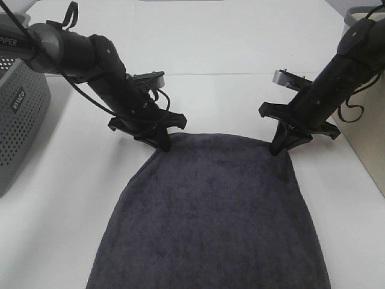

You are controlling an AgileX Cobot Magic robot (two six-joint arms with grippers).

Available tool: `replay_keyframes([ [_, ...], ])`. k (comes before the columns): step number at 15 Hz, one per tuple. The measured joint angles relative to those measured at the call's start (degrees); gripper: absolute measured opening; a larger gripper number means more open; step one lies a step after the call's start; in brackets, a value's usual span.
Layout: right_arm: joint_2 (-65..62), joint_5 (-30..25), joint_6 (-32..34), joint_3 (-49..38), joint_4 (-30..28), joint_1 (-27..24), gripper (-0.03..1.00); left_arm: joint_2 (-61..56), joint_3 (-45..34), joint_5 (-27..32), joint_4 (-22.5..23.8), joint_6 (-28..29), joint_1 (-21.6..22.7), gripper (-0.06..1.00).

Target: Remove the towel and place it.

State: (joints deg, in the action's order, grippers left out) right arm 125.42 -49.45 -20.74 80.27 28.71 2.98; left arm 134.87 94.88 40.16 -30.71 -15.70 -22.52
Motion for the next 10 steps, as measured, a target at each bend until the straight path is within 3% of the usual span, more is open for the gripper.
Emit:
replay_keyframes([
  [4,-0.63,3.44,-2.69,0.00,0.63,0.00,0.02,0.29,2.41,1.78,5.61,0.34,-0.40,0.01],
  [5,-2.06,4.98,-3.90,0.29,1.15,0.00,0.02,0.86,6.30,3.72,11.06,3.04,-0.40,0.01],
  [10,-2.86,7.28,-5.96,9.34,1.72,0.06,0.02,0.92,18.45,6.25,24.29,10.83,-0.40,0.01],
])
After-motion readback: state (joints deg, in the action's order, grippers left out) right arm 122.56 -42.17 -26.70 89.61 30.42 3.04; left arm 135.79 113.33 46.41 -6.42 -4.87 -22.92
